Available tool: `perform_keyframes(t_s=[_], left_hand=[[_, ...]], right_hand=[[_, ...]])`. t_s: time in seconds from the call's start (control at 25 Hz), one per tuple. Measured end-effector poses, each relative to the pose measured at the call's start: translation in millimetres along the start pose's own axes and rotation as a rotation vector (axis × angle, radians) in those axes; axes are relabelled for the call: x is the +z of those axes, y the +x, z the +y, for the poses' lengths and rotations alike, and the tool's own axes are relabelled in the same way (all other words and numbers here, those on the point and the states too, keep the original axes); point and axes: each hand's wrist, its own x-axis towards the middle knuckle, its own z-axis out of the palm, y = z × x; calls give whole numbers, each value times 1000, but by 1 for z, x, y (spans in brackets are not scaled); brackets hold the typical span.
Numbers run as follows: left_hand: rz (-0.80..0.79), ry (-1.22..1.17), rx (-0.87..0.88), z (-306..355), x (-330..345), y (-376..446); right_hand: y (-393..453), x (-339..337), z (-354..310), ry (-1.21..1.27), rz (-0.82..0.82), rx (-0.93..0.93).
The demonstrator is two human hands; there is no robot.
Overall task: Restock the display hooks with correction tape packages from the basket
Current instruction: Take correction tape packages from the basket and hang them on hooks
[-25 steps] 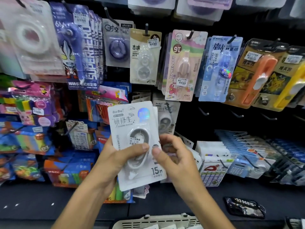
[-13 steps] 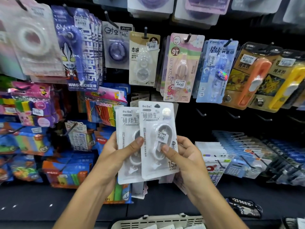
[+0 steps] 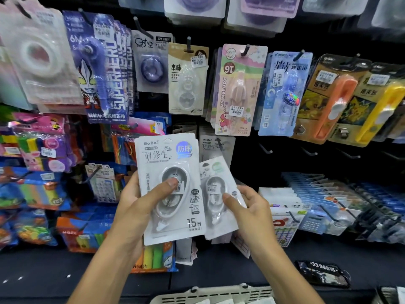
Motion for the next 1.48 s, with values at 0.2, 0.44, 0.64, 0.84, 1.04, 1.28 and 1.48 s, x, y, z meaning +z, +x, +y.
perform_keyframes(t_s=[0.2,0.44,0.64,0.84,1.04,1.28,1.48], left_hand=[[37,-37,19,1,-7,7],[63,-13,60,-1,-6,9],[49,13,68,-3,-1,11],[40,29,69,-3,1,10],[44,73,54,-10,6,12],[-67,109,23,-16,19,12],[-19,79,-48,-15,9,16]], right_hand=[[-19,-14,13,260,-5,146],[-3,-12,-6,112,134,-91],[-8,-1,-2,-10,302,-128],[28,9,-3,-40,194,102],[21,19,-3,-104,112,6],[-9,40,-15,46,-205,-215],[-2,26,-18,391,-143,10]])
